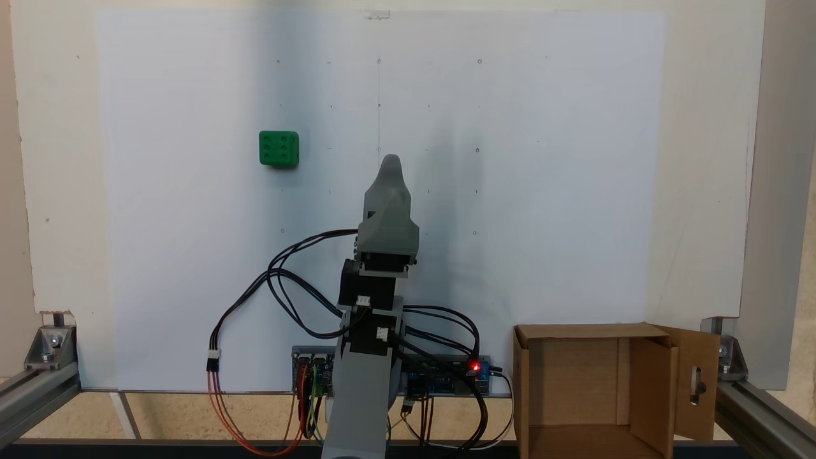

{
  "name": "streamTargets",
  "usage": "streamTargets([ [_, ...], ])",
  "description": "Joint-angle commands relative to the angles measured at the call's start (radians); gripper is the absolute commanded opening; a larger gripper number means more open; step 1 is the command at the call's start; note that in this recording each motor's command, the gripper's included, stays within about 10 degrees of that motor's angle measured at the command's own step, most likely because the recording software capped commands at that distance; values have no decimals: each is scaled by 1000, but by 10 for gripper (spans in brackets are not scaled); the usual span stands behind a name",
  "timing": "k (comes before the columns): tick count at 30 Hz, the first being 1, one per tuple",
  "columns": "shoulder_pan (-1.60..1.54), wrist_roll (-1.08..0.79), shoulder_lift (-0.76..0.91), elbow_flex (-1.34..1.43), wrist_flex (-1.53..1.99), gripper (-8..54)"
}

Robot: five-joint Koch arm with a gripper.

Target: Grasp a green dice and put it in the bin.

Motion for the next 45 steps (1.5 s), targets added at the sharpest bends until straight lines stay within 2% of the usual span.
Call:
streamTargets([
  [1,12,-14,107,52,-29,447],
  [35,15,-18,106,52,11,447],
  [39,0,-20,107,-3,212,447],
  [45,-21,-25,106,-336,644,416],
])
